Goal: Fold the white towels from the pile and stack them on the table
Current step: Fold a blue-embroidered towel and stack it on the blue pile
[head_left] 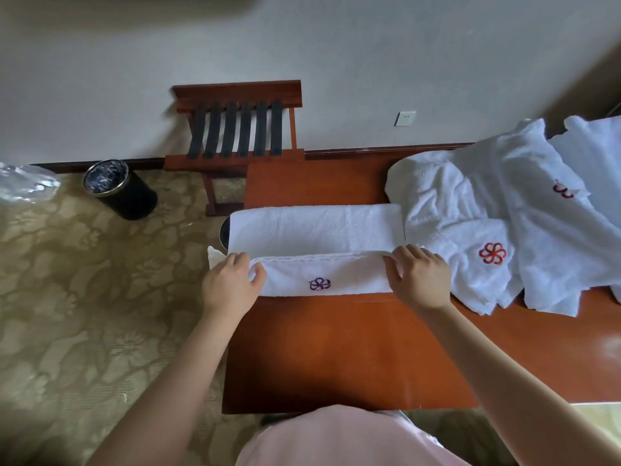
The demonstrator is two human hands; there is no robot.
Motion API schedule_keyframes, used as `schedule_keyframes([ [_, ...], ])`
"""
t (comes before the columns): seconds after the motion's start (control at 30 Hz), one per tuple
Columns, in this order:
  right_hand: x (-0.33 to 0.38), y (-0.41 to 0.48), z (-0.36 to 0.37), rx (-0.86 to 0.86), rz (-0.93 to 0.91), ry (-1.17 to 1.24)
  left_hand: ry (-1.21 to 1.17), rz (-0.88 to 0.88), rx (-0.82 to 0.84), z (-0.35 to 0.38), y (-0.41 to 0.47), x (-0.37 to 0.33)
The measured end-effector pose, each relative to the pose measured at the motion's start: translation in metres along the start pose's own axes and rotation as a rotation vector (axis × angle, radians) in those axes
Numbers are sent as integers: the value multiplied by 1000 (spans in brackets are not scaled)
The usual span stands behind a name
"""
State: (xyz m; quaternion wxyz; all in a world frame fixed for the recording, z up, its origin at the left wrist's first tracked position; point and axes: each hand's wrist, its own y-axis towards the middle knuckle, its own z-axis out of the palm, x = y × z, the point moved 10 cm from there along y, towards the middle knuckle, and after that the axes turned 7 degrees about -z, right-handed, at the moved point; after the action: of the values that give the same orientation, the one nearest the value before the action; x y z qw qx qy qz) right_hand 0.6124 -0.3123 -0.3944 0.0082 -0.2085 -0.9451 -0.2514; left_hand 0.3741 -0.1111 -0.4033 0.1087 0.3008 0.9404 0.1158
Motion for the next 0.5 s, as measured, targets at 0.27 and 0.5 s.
schedule_keyframes([
  [0.27,-22,63,38,120,70,-53,151,-52,272,50,90,-2],
  [0.5,-42,96,101,311,125,-91,284,-20,449,104,136,-3],
])
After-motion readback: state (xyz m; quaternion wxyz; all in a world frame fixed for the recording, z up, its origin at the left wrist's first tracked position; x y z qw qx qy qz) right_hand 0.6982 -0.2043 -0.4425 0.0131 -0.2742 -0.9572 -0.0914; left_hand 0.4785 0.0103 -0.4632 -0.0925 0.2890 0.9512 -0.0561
